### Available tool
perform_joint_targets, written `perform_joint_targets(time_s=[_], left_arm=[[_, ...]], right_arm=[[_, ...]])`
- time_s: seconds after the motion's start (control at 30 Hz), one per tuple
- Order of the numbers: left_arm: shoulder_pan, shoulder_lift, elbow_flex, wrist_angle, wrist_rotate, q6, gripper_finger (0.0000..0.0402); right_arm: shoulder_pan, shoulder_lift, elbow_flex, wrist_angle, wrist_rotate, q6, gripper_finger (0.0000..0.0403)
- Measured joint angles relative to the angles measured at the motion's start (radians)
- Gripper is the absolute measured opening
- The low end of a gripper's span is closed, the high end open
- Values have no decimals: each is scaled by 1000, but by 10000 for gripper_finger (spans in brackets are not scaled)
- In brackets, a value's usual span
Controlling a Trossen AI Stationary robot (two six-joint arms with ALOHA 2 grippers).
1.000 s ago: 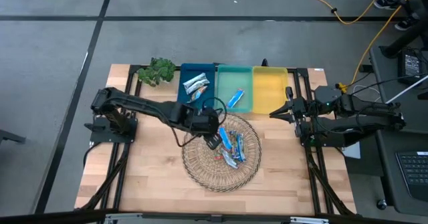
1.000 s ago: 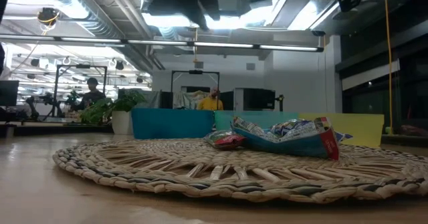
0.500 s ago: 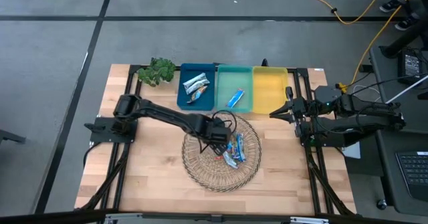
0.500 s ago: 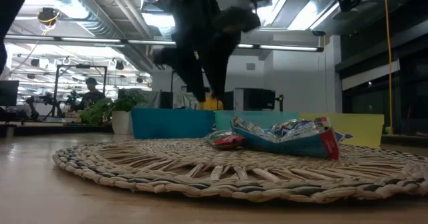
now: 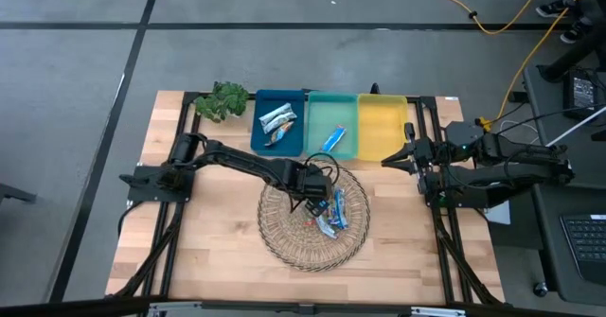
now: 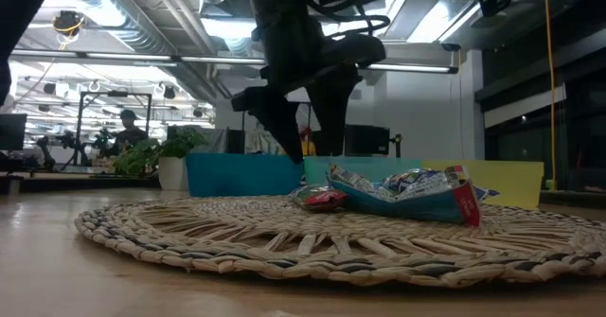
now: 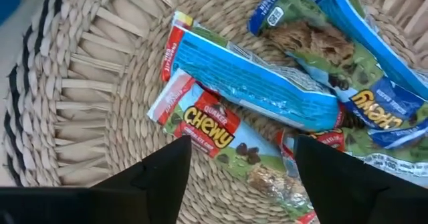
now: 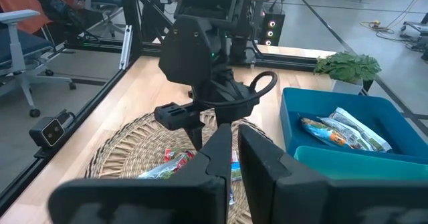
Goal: Pick and place Granola Bars by type
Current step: Put the orange granola bar into the green bin
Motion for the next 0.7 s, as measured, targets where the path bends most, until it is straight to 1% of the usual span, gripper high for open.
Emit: perform_joint_targets(time_s=[0.13,0.27,0.43,0.7], left_arm=[[2,3,0,-1,-6,0,267],[7,34,0,8,-1,4,270],[11,80,0,40,49,0,270],[13,103,3,43,33,-51,269]], right_arm=[[0,0,0,0,0,0,32],[0,0,0,0,0,0,32],[0,0,0,-1,0,0,32],[0,0,0,0,0,0,32]])
